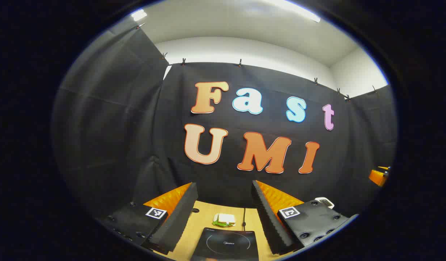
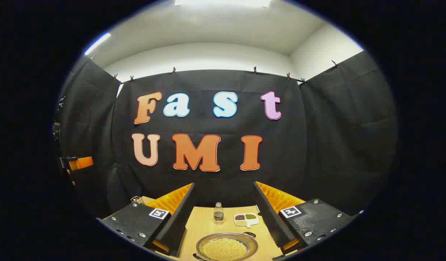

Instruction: First push the handle of the pot to place it horizontally, then grasp the pot with both hands and set it on the induction cooktop.

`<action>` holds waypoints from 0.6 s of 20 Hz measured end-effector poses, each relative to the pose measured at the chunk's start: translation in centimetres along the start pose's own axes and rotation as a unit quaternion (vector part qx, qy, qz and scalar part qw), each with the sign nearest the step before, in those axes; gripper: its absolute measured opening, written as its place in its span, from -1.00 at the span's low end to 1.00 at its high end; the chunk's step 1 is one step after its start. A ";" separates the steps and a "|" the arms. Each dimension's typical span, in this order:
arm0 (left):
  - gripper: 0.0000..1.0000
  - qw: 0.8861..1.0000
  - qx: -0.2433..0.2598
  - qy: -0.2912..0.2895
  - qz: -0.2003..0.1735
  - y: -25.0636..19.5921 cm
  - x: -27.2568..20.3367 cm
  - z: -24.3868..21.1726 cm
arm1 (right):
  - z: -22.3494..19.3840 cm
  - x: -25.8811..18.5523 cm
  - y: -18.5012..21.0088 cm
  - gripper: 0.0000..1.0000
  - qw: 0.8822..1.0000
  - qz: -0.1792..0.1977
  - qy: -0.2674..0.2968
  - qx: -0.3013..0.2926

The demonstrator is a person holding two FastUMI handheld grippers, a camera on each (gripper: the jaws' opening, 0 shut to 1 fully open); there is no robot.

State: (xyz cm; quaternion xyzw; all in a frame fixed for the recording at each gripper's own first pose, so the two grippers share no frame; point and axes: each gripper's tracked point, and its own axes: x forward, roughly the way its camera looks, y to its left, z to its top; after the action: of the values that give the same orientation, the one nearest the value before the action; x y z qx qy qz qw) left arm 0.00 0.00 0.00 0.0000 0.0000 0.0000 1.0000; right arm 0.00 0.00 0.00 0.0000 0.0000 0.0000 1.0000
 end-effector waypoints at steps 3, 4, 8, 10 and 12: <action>0.92 1.000 0.012 -0.001 0.008 1.1 0.7 0.0 | 0.3 0.3 0.1 0.99 1.000 -0.003 0.000 -0.006; 0.94 1.000 0.018 -0.003 0.011 1.4 0.9 0.2 | 0.4 0.4 0.1 0.92 1.000 -0.005 -0.001 -0.007; 0.94 1.000 0.007 -0.003 0.005 1.3 1.5 0.4 | 0.8 0.8 0.6 0.92 1.000 -0.006 -0.003 -0.002; 0.94 1.000 0.008 -0.002 0.005 1.5 1.8 0.3 | 0.9 0.8 0.7 0.99 1.000 -0.008 -0.004 -0.005; 0.92 1.000 0.015 -0.008 0.007 1.9 1.8 0.8 | 0.9 0.8 0.9 0.92 1.000 -0.008 -0.004 -0.008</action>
State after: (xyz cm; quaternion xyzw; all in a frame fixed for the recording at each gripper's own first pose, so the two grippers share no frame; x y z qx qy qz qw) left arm 1.80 1.88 0.85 0.0145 -0.0078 0.0073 0.9998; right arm 0.76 0.95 0.91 -0.0083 -0.0042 -0.0078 0.9999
